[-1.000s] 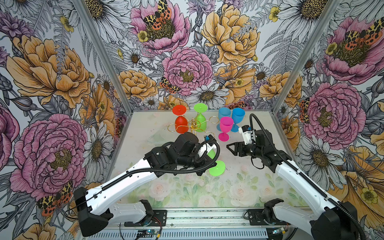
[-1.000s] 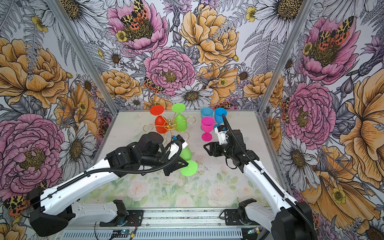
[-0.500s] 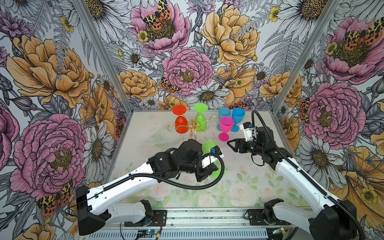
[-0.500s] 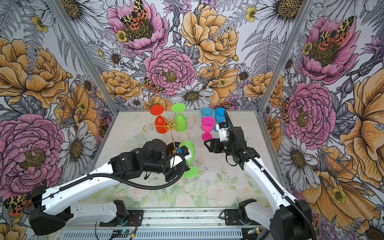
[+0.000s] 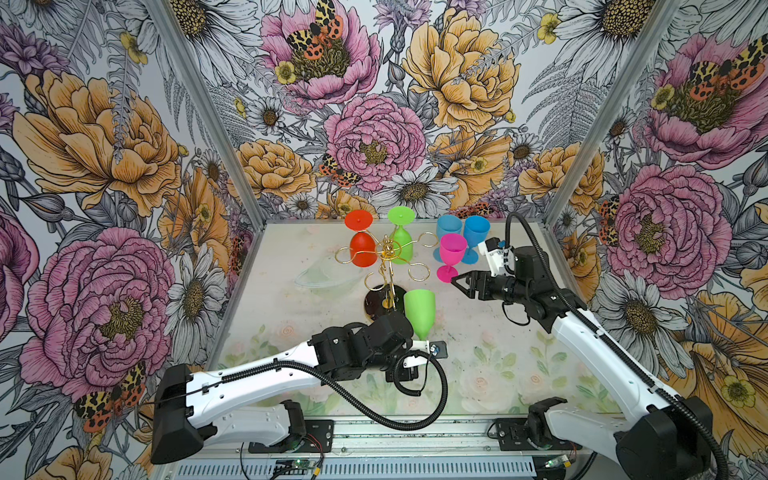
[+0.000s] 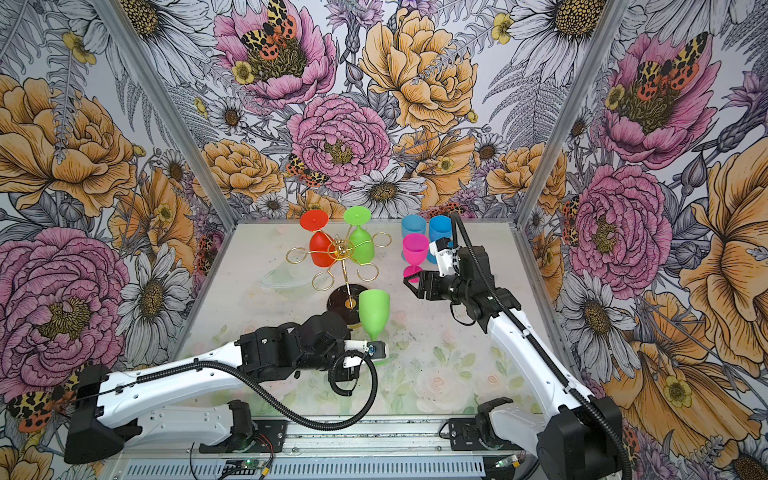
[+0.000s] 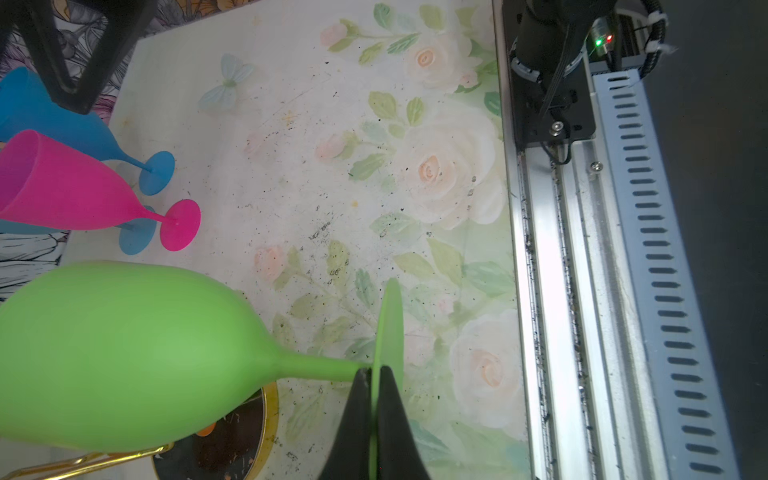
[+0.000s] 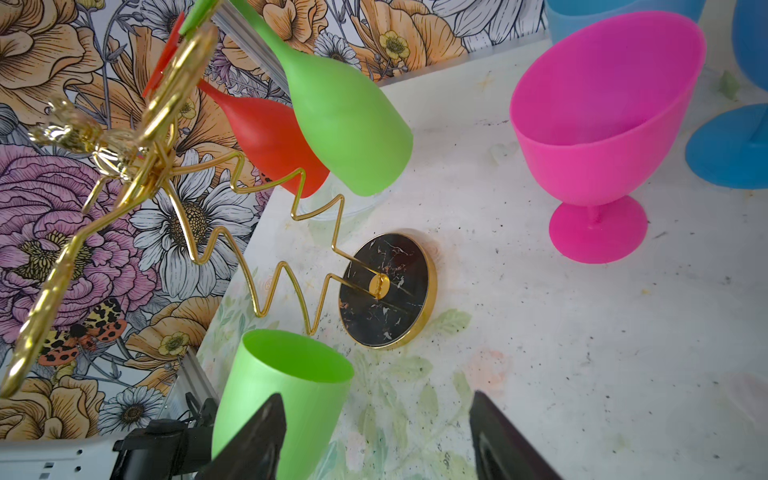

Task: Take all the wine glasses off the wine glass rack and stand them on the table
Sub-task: 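Close the right gripper on the green glass bowl while left holds the base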

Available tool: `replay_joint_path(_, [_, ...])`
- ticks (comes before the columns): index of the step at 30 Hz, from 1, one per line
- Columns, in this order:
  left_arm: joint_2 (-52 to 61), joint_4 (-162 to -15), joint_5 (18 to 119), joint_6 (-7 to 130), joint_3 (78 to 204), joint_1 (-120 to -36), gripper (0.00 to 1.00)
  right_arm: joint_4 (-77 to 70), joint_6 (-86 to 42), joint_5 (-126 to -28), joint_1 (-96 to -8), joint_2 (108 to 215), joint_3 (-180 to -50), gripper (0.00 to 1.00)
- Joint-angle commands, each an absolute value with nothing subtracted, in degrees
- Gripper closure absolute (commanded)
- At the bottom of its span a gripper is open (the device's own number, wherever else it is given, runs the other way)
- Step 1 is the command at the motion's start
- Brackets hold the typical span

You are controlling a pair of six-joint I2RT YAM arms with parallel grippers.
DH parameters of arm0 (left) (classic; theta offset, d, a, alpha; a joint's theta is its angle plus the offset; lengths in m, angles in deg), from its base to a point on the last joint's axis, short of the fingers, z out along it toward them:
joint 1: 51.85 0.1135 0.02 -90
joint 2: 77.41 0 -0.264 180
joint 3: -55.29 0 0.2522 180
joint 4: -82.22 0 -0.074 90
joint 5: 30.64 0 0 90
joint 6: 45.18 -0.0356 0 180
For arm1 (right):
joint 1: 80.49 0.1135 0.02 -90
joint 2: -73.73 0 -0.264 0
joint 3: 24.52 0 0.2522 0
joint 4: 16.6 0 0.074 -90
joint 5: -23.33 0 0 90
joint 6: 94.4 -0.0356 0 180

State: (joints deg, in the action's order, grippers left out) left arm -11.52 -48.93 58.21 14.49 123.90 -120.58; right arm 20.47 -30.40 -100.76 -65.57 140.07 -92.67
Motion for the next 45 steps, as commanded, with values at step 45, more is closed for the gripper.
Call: replay_joint_path(45, [-10.17, -77.39, 19.92, -24.95, 106.86, -135.79, 1.0, 43.44, -22.41, -115.89, -64.82, 150.45, -107.71, 0.55])
